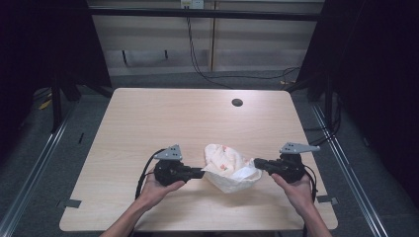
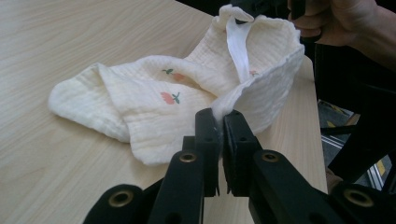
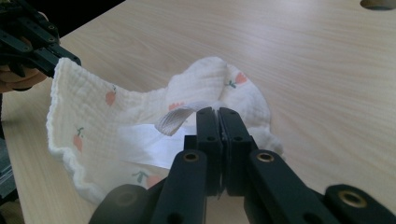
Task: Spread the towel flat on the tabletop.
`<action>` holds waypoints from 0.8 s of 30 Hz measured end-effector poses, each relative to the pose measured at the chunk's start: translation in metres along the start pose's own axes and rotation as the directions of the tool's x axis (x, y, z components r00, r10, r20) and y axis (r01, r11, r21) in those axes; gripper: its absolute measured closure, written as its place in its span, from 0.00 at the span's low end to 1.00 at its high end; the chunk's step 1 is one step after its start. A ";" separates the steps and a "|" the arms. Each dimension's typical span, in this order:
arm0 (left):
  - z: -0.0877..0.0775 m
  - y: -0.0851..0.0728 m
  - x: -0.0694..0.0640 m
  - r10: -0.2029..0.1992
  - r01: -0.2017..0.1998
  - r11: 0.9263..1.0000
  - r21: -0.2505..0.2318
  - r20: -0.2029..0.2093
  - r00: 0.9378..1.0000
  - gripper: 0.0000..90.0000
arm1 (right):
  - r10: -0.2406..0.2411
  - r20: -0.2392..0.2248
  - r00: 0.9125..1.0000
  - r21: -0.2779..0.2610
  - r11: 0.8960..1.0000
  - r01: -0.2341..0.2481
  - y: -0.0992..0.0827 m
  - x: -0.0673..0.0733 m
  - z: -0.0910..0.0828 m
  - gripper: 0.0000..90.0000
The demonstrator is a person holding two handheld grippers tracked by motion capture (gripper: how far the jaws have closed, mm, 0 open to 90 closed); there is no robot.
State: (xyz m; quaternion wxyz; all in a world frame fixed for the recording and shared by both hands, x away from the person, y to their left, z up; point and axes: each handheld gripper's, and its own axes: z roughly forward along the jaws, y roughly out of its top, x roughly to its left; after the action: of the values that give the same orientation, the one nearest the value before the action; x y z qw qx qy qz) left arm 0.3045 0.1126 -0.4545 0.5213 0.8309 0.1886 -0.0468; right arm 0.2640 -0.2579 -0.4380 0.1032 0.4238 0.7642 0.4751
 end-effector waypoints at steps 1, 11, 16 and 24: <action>-0.002 0.000 0.001 0.005 -0.005 1.000 0.002 -0.005 1.000 0.95 | -0.003 -0.001 1.000 -0.001 1.000 0.003 0.002 0.000 0.001 0.97; -0.032 0.018 -0.003 0.020 -0.020 0.999 -0.027 0.002 1.000 0.95 | -0.039 0.014 0.999 -0.076 0.996 0.040 0.034 0.002 -0.012 0.97; -0.052 0.024 -0.003 0.042 -0.043 0.998 -0.052 -0.018 0.999 0.95 | -0.073 0.024 0.997 -0.083 0.994 0.075 0.051 0.007 -0.016 0.97; -0.080 0.044 0.009 0.011 -0.019 0.993 -0.117 -0.067 0.998 0.95 | -0.093 0.020 0.995 -0.132 0.987 0.095 0.087 0.015 -0.012 0.97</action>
State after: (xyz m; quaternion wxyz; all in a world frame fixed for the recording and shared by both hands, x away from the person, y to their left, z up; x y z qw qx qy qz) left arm 0.3194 0.1690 -0.3830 0.5630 0.8013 0.2021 -0.0042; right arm 0.2956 -0.2376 -0.3569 0.1587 0.3829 0.7493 0.5164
